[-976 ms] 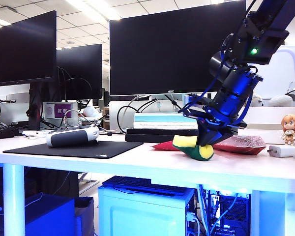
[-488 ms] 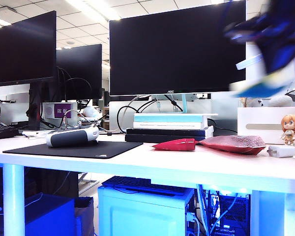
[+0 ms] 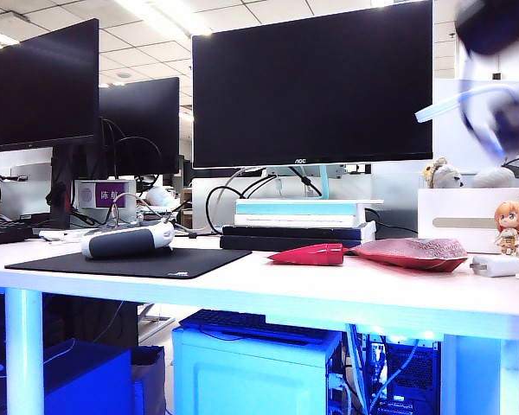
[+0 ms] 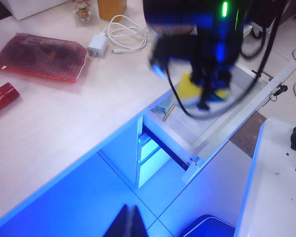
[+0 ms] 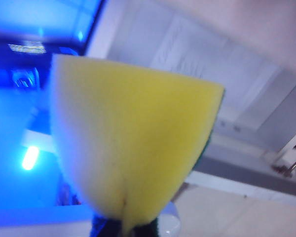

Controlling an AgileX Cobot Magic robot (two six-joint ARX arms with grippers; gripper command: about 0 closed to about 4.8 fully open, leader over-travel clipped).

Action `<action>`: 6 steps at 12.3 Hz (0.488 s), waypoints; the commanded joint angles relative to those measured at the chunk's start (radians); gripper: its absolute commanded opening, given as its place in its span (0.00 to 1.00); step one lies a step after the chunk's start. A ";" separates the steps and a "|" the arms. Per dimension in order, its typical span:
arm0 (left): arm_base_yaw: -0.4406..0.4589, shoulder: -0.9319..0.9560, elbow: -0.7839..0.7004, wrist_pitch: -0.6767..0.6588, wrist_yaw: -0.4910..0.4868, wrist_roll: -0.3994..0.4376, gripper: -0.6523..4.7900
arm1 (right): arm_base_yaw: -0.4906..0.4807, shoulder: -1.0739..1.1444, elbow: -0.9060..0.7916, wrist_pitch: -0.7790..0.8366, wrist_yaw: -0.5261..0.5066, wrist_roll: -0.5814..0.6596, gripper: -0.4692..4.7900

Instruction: Open the drawer, place the cleaning sponge inside, then close the drawer.

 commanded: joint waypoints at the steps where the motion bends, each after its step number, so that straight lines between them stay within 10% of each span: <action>1: 0.000 -0.002 0.005 0.008 0.003 0.019 0.11 | -0.024 0.001 -0.237 0.174 0.071 -0.080 0.08; 6: 0.000 -0.002 0.005 0.007 0.004 0.018 0.11 | -0.116 0.077 -0.315 0.299 0.191 -0.194 0.08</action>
